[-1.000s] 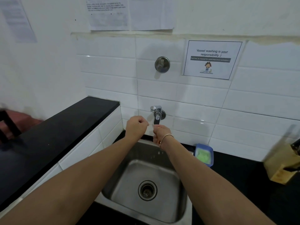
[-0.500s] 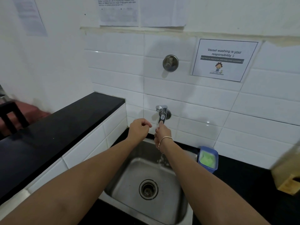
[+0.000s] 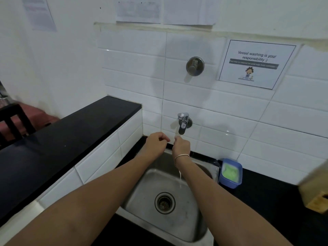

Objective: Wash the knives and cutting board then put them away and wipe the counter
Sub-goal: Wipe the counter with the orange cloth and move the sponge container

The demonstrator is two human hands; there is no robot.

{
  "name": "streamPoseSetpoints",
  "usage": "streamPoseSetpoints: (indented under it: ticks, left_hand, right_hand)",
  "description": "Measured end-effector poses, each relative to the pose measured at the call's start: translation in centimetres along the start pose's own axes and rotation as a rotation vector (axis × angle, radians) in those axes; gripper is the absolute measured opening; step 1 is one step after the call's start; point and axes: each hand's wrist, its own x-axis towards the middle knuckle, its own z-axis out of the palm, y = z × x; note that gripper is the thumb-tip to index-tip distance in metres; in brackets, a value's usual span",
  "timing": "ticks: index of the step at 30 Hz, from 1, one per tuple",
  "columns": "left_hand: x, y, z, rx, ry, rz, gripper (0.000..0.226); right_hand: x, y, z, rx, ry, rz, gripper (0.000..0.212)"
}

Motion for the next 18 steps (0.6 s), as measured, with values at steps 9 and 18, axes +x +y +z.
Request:
streamPoseSetpoints:
  ticks: [9, 18]
  left_hand:
    - [0.7, -3.6, -0.5, -0.327, -0.104, -0.158, 0.015]
    - [0.6, -8.9, -2.1, -0.658, -0.273, -0.442, 0.032]
  right_hand:
    - [-0.6, 1.1, 0.2, 0.373, -0.387, 0.386, 0.031]
    - [-0.4, 4.4, 1.9, 0.431, -0.501, 0.562, 0.089]
